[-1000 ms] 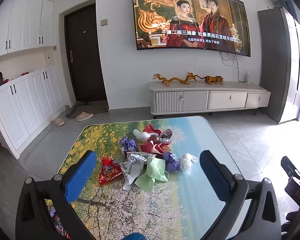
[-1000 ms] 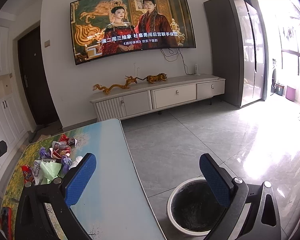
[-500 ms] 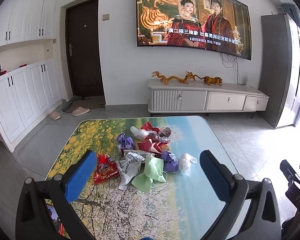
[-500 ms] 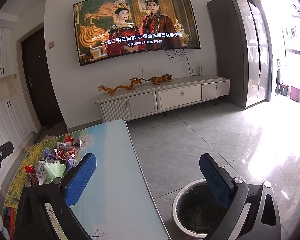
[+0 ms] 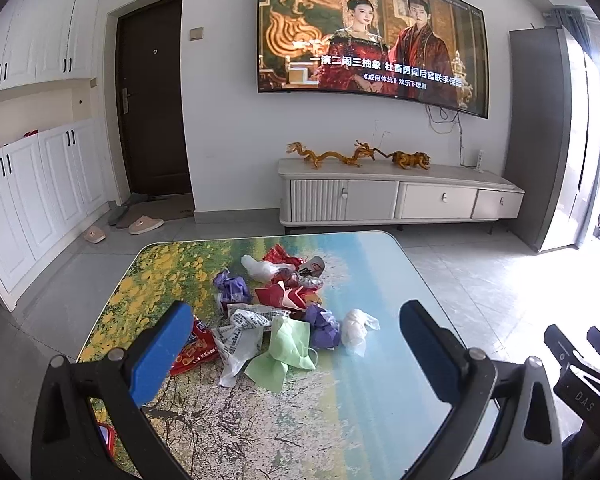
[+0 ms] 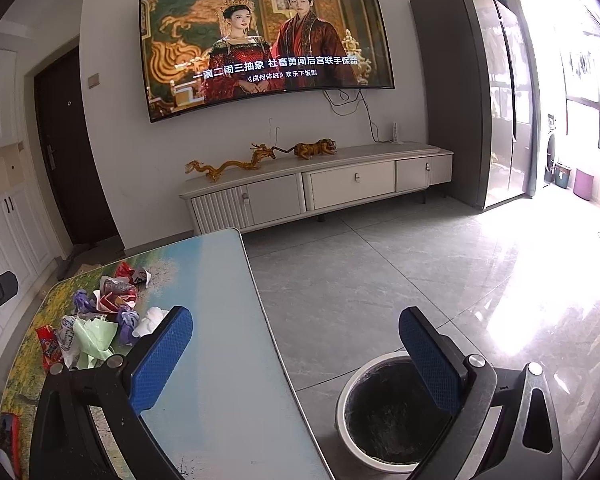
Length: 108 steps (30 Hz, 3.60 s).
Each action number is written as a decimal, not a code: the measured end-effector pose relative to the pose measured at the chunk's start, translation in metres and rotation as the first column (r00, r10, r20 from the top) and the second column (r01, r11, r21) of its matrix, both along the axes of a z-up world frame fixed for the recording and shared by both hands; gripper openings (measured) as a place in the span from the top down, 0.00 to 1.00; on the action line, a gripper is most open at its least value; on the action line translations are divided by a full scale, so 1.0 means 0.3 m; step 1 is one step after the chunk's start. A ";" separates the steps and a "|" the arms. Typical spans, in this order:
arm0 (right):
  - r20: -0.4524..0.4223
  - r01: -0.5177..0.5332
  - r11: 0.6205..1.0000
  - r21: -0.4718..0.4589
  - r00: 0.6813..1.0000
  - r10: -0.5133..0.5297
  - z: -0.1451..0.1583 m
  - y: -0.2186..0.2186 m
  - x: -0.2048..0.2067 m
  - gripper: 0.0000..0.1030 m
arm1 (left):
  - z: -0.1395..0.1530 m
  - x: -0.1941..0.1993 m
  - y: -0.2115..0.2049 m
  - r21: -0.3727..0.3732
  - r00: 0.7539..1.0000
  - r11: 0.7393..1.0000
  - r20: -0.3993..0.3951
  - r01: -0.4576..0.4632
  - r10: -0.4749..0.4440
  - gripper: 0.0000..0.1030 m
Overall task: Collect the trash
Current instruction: 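Move both tools toward the trash pile on the table, then grasp the white tissue with the right tool while the left tool grasps the red snack bag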
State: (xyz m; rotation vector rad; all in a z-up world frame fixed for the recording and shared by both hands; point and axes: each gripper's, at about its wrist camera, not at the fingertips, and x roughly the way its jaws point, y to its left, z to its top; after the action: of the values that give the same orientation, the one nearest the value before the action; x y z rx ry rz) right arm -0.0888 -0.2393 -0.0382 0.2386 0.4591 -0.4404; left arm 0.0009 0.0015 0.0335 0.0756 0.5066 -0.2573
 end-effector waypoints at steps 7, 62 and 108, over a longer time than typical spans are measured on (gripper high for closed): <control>-0.013 0.011 1.000 0.004 1.000 -0.011 -0.012 -0.025 0.008 0.00 | -0.013 0.027 0.001 -0.014 1.000 1.000 -0.013 0.012 -0.012 0.00; -0.042 -0.135 0.991 0.005 0.990 0.135 0.069 0.055 0.213 0.04 | 0.012 0.232 0.127 -0.038 1.000 0.999 -0.009 0.023 -0.024 0.00; -0.173 -0.442 0.780 0.443 0.812 0.558 -0.290 0.173 0.665 0.87 | -0.457 0.588 0.435 -0.055 0.871 0.984 -0.475 -0.171 0.125 0.88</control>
State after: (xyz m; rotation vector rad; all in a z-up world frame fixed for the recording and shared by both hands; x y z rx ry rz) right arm 0.1107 -0.1873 -0.1251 0.4175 0.8826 0.1630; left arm 0.1774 0.1320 -0.1037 -0.1242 0.9810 -0.1457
